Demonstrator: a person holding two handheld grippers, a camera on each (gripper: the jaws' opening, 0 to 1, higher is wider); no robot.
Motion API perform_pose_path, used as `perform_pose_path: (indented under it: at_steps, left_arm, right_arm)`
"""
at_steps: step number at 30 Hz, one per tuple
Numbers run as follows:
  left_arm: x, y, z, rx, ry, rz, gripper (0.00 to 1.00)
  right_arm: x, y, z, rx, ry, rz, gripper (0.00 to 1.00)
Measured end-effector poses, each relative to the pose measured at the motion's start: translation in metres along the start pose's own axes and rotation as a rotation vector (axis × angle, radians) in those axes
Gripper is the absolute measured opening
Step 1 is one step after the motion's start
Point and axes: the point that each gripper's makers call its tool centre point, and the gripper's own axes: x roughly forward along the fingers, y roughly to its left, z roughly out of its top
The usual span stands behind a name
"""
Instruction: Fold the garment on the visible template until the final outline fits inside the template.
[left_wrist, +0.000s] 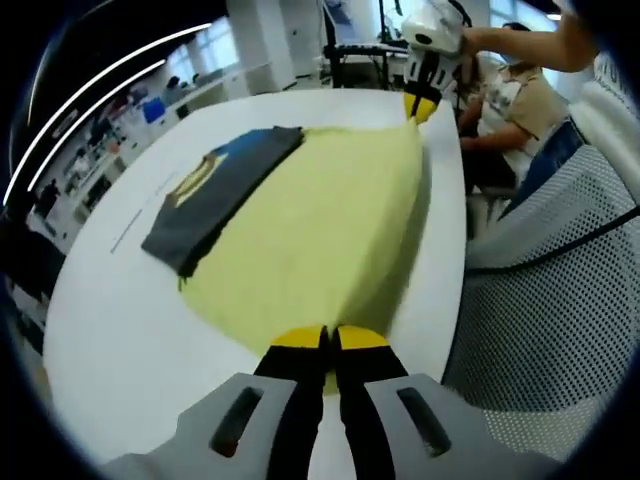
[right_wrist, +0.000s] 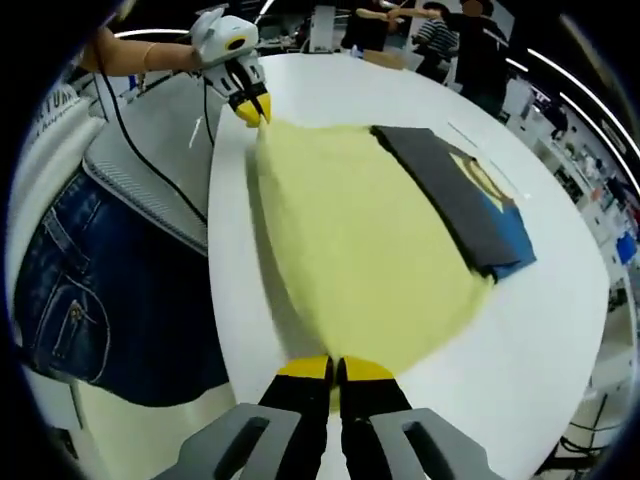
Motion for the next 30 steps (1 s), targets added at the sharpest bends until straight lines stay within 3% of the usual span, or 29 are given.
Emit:
perform_pose_path:
  at_steps: [10, 23, 30]
  left_arm:
    - [-0.017, 0.002, 0.011, 0.048, -0.001, 0.005, 0.0]
    - [-0.042, 0.007, 0.019, -0.008, -0.02, -0.015, 0.01]
    - [-0.052, -0.002, 0.022, -0.056, -0.017, -0.052, 0.01]
  right_arm:
    - [-0.017, 0.003, 0.011, -0.023, -0.015, 0.023, 0.0]
    - [-0.041, 0.017, 0.029, -0.06, -0.045, 0.069, 0.0]
    - [-0.057, 0.023, 0.036, -0.069, -0.057, 0.074, 0.0]
